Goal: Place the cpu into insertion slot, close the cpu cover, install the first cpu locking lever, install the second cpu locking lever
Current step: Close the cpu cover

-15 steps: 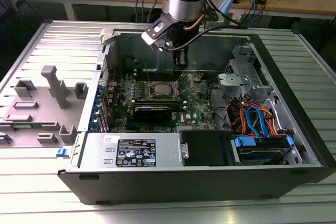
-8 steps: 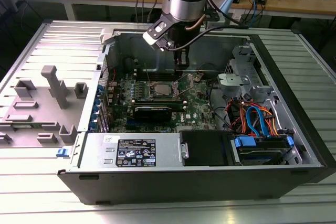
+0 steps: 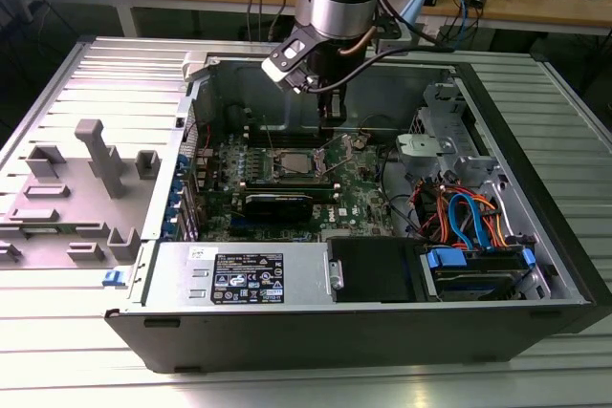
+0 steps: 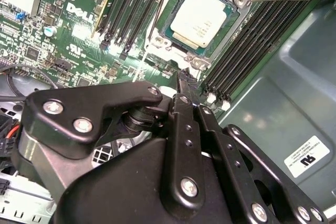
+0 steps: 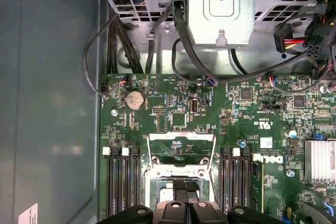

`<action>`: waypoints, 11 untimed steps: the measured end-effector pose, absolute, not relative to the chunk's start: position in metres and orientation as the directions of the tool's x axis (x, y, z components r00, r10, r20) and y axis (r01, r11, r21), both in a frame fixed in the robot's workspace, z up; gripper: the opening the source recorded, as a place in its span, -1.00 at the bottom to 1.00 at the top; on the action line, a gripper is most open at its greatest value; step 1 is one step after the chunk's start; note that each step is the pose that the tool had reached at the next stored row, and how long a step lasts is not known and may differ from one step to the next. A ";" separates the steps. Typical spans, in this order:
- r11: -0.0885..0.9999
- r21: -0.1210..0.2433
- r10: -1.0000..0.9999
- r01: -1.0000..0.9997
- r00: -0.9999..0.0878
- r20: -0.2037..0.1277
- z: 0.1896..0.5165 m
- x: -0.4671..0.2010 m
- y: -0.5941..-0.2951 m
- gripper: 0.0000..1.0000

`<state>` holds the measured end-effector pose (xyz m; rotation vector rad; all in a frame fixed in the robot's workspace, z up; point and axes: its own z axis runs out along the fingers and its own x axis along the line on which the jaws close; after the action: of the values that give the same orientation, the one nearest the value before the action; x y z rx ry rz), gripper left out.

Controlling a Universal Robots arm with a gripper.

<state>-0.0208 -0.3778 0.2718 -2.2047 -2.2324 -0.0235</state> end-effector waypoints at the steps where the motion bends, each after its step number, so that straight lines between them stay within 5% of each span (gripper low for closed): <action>1: 0.012 0.008 1.000 1.000 -0.013 0.013 0.272 -0.021 -0.378 -0.79; 11: 0.012 0.008 1.000 1.000 -0.013 0.013 0.272 -0.018 -0.378 -0.79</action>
<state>-0.0182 -0.3778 0.2718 -2.2047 -2.2325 -0.0235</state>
